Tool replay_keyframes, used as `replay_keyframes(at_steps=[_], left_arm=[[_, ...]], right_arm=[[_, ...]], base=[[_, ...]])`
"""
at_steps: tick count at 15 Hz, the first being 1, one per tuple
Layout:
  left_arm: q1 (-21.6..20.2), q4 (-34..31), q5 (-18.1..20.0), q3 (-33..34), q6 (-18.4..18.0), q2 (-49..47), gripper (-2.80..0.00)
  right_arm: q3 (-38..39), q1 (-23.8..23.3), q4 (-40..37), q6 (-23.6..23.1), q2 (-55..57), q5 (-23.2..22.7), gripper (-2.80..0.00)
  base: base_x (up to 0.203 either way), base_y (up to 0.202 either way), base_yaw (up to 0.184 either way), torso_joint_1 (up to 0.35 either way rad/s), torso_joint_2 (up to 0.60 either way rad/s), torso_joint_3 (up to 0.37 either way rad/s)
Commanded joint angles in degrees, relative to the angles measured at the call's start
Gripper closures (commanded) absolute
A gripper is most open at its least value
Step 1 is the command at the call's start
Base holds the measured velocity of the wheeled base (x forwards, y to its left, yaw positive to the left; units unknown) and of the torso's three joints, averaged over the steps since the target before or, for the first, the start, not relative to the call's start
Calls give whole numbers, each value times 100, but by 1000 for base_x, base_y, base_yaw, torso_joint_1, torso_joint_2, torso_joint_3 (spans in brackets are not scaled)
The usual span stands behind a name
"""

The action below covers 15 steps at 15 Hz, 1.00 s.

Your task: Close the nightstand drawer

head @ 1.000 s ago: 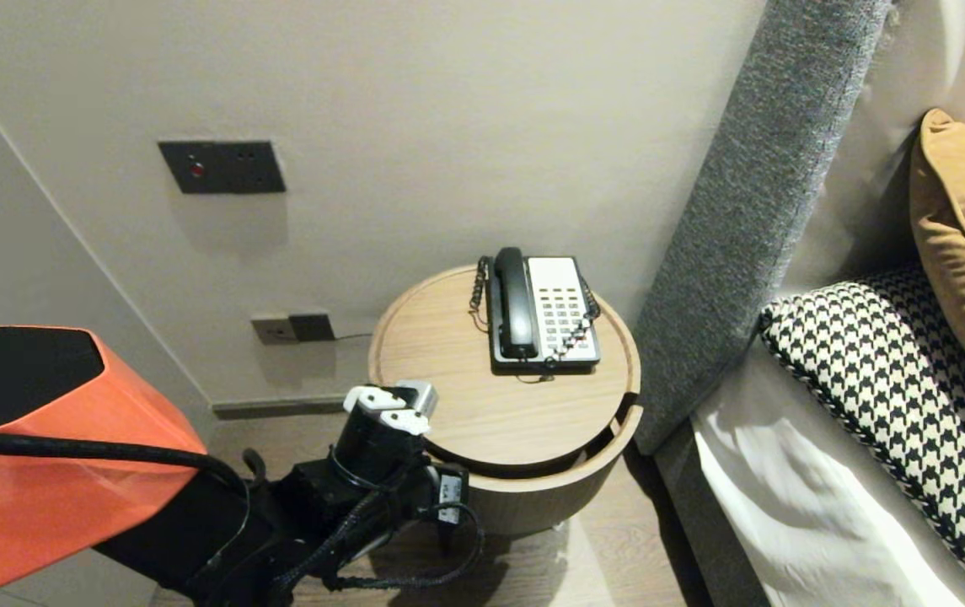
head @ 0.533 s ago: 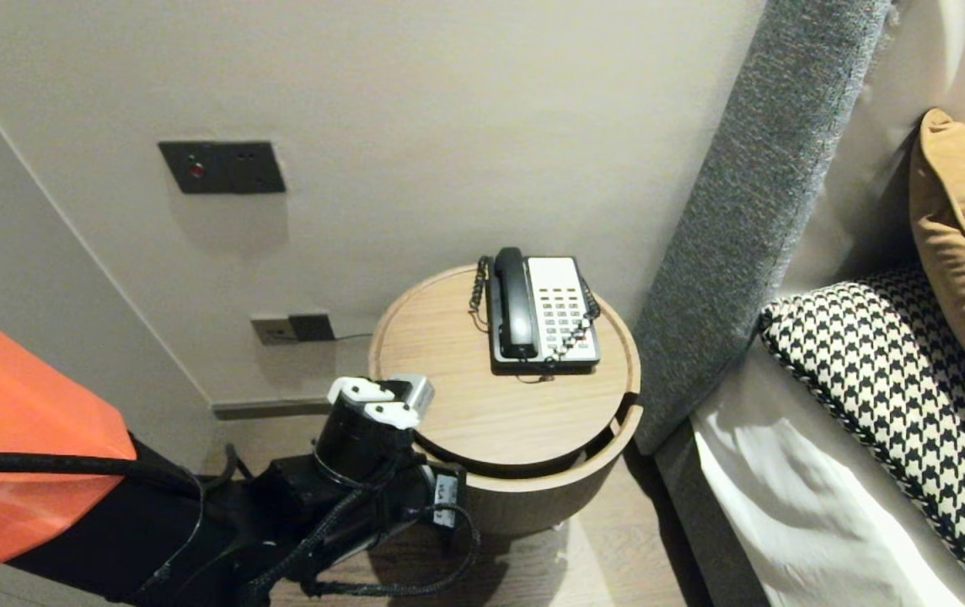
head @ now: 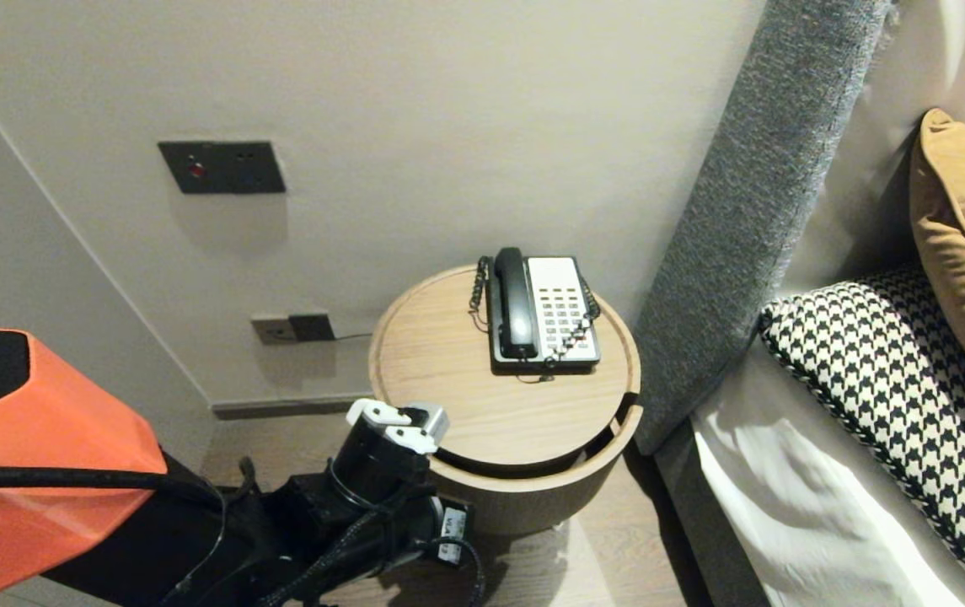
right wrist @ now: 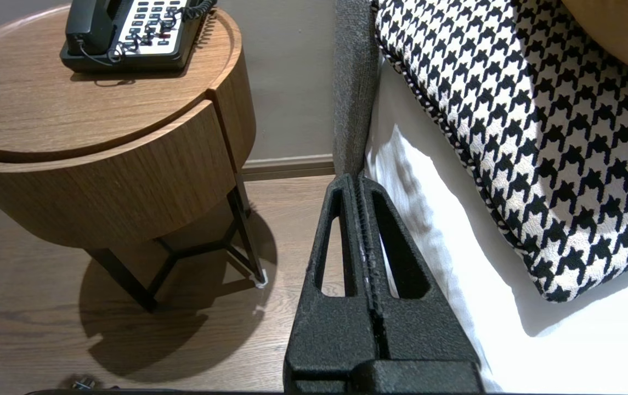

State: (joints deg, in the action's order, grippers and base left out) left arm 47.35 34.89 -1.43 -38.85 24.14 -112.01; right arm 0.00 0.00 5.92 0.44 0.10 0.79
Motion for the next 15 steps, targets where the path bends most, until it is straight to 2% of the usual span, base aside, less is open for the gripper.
replay_keyframes(at_steps=[1, 6, 15], left_arm=[[2, 32, -10, -87, 12, -275, 0], [-6, 35, -37, -242, 29, -449, 0], [-274, 35, -51, -705, -9, -609, 0]], right_arm=[[229, 0, 5, 0, -1, 0, 0], [229, 0, 5, 0, -1, 0, 0], [229, 0, 5, 0, -1, 0, 0]], base=[[0, 0, 0, 0, 0, 0], [0, 0, 0, 0, 0, 0], [0, 0, 0, 0, 0, 0]])
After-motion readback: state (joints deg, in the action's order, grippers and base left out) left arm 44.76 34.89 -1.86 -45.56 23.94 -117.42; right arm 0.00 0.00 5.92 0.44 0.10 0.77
